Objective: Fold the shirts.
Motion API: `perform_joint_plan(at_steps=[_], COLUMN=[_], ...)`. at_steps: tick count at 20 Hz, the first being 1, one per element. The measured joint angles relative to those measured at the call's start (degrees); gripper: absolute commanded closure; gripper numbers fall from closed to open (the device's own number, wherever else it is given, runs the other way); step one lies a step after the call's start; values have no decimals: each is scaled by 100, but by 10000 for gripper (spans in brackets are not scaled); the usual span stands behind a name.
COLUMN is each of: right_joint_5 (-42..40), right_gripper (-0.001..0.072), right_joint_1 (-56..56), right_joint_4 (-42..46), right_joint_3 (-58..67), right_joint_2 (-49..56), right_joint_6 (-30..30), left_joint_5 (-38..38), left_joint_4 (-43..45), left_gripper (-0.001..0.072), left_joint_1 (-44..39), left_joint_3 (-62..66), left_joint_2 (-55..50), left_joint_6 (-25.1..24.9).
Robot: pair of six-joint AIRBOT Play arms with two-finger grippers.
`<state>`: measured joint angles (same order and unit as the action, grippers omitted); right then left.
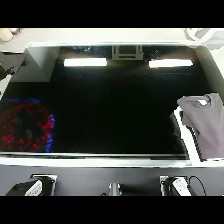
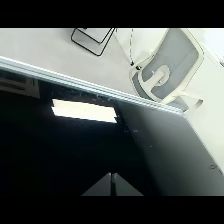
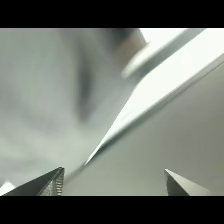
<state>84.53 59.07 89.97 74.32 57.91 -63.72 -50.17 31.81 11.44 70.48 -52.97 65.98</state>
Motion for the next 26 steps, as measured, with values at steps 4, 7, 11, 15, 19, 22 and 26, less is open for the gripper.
perform_joint_plan(at_steps=[4, 7, 11, 15, 19, 22, 26], right_joint_5=[-857, -940, -170, 632, 975, 1067, 1128], right_gripper=[40, 27, 18, 36, 37, 37, 37], right_joint_1=[-706, -2087, -4113, -5125, -5421, -5493, -5525], right_joint_4=[-411, -758, -903, -949, -940, -898, -881], right_joint_3=[1154, 1427, 1394, 1327, 1309, 1305, 1305], right_joint_2=[-9, 101, 702, 1331, 1537, 1585, 1606], right_joint_6=[229, 42, -350, -476, -507, -520, -527], left_joint_5=[-118, -765, -2337, -3101, -3180, -3209, -3222], left_joint_4=[1978, 4446, 6022, 6511, 6673, 6728, 6747], left_gripper=[682, 447, -13, -13, -13, -13, -13], left_joint_1=[-546, -1296, -1956, -2267, -2365, -2387, -2398], left_joint_3=[859, 1401, 1497, 815, 422, 330, 291], left_joint_2=[-367, -898, -1644, -1652, -1512, -1486, -1478], left_joint_6=[625, 1574, 2509, 2962, 3110, 3152, 3171])
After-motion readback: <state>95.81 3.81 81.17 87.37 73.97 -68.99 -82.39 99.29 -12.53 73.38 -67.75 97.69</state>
